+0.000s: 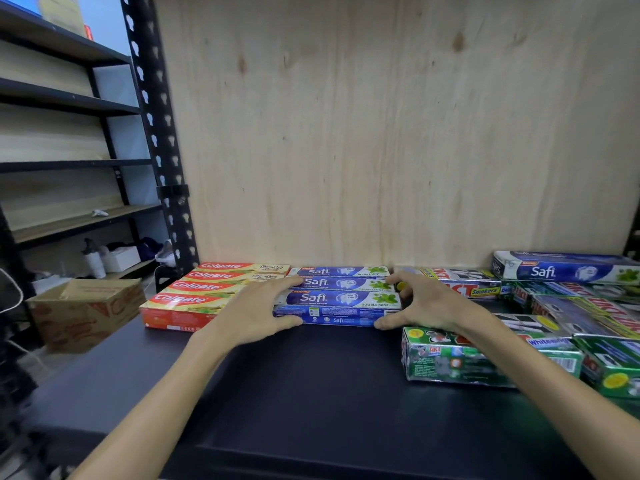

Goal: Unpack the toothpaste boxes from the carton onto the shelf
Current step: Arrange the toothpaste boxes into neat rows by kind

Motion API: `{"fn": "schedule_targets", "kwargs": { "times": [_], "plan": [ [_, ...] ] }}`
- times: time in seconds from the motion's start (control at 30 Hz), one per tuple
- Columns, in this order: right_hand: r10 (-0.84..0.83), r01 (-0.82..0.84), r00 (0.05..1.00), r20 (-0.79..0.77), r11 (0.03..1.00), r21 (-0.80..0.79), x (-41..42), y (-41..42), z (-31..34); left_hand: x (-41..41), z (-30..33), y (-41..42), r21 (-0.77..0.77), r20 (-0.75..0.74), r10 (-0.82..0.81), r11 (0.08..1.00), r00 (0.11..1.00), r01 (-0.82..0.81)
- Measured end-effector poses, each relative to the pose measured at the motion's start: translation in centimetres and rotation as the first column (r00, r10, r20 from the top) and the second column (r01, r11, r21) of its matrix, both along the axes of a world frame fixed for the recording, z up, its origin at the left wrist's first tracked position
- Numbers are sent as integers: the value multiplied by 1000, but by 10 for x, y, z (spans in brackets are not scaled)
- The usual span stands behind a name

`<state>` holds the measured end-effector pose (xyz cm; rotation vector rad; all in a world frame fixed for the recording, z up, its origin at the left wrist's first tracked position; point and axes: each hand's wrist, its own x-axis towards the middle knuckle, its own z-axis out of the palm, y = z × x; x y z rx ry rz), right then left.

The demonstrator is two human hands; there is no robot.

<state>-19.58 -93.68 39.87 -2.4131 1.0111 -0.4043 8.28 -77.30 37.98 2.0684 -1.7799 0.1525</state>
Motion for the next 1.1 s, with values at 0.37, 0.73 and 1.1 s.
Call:
{"fn": "schedule_targets", "kwargs": {
  "times": [0.37, 0.73, 1.1],
  "plan": [
    [-11, 11, 1000, 22, 1000, -5, -2, 8, 2, -10, 3, 5, -58, -154, 33, 997, 987, -43],
    [-47, 124, 942, 332, 969, -214, 2, 12, 4, -26, 18, 4, -214, -316, 42, 970, 948, -114],
    [-161, 413, 793, 587, 851, -324, -96, -11, 40, -124, 48, -69, -307, -384, -101, 951, 918, -24]
  ]
}}
